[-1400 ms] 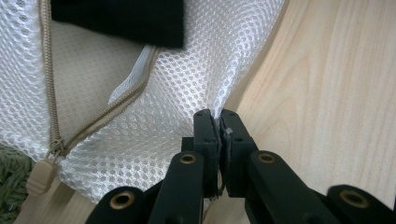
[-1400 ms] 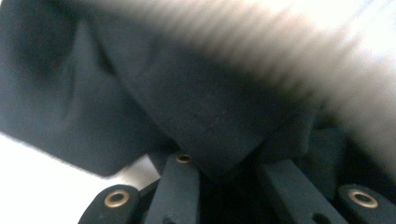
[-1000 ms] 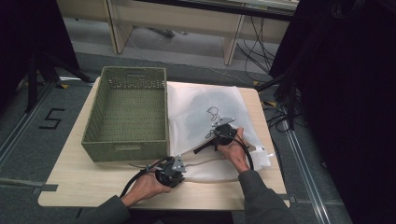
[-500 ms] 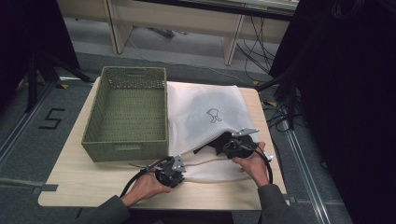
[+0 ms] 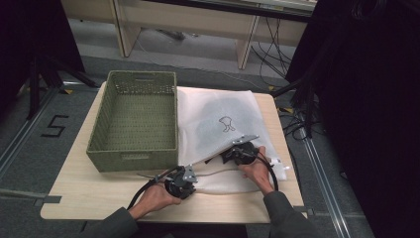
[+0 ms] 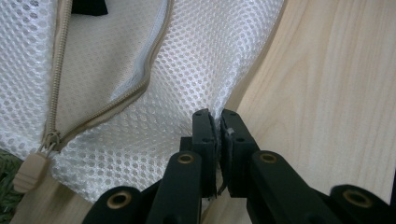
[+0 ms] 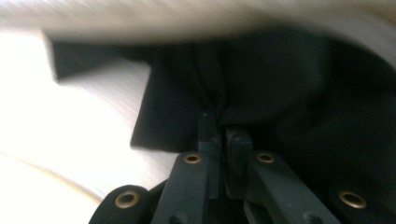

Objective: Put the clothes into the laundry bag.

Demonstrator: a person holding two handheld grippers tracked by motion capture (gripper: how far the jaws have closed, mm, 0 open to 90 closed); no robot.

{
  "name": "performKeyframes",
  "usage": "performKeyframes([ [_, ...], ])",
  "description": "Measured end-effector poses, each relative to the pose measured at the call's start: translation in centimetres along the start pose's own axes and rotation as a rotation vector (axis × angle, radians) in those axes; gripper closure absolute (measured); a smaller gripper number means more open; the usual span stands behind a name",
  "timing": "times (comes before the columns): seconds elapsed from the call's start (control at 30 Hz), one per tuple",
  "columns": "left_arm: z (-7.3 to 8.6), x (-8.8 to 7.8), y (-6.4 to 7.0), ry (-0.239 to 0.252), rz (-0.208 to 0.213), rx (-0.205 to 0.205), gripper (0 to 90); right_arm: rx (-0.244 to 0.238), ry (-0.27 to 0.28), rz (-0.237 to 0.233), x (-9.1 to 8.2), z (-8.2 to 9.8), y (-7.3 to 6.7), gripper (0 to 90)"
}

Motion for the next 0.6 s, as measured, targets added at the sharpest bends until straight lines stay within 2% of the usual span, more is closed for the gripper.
performKeyframes([
  [0.03, 0.0, 0.0, 0.0, 0.003, 0.000, -0.003, 85.2, 0.001, -0.002, -0.019, 0.3, -0.4, -0.7, 88.6],
  [0.07, -0.1, 0.1, 0.1, 0.010, -0.003, -0.013, 85.2, -0.020, 0.019, -0.029, 1.1, -1.0, -1.3, 88.6],
  [0.13, -0.1, 0.2, 0.2, 0.019, -0.006, -0.023, 85.4, -0.021, 0.044, -0.022, 2.3, -2.1, -1.8, 88.7],
  [0.17, -0.1, 0.1, 0.1, 0.014, -0.004, -0.016, 85.4, -0.041, 0.070, -0.015, 2.8, -2.6, -1.6, 88.7],
  [0.2, -0.1, 0.2, 0.2, 0.021, -0.008, -0.032, 85.5, -0.040, 0.060, -0.006, 3.2, -3.0, -1.4, 88.7],
  [0.23, -0.1, 0.1, 0.2, 0.014, -0.004, -0.011, 85.5, -0.054, 0.059, 0.026, 3.9, -3.4, -1.0, 88.7],
  [0.27, 0.0, 0.1, 0.2, 0.009, -0.002, -0.008, 85.5, -0.058, 0.075, 0.055, 4.4, -3.8, -0.6, 88.7],
  [0.3, 0.0, 0.1, 0.3, 0.009, -0.002, -0.019, 85.6, -0.048, 0.085, 0.076, 4.6, -4.2, 0.0, 88.7],
  [0.33, 0.0, 0.0, 0.3, 0.008, -0.001, -0.017, 85.6, -0.032, 0.101, 0.093, 4.9, -4.6, 0.4, 88.7],
  [0.4, 0.0, 0.0, 0.2, 0.007, 0.002, -0.005, 85.6, -0.020, 0.100, 0.108, 5.2, -5.0, 1.1, 88.7],
  [0.5, 0.0, 0.0, 0.3, 0.006, 0.002, -0.019, 85.6, 0.010, 0.088, 0.095, 5.6, -5.1, 1.4, 87.5],
  [0.53, 0.0, 0.0, 0.3, 0.005, 0.001, -0.021, 85.6, 0.031, 0.088, 0.089, 5.4, -5.2, 1.2, 85.5],
  [0.57, 0.0, 0.1, 0.3, 0.007, 0.000, -0.024, 85.6, 0.018, 0.097, 0.081, 5.2, -5.2, 1.2, 82.1],
  [0.6, 0.0, 0.1, 0.3, 0.009, 0.000, -0.025, 85.6, 0.035, 0.076, 0.049, 4.8, -5.2, 0.8, 77.0],
])
Point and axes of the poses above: each handheld gripper's, and its own axes: x roughly forward along the jaws, z roughly out of its underside, y roughly to its right, the point moved 7 cm from there along x, roughly forward along the jaws, and after that the axes turned 15 degrees about y, right-handed, at the moved point
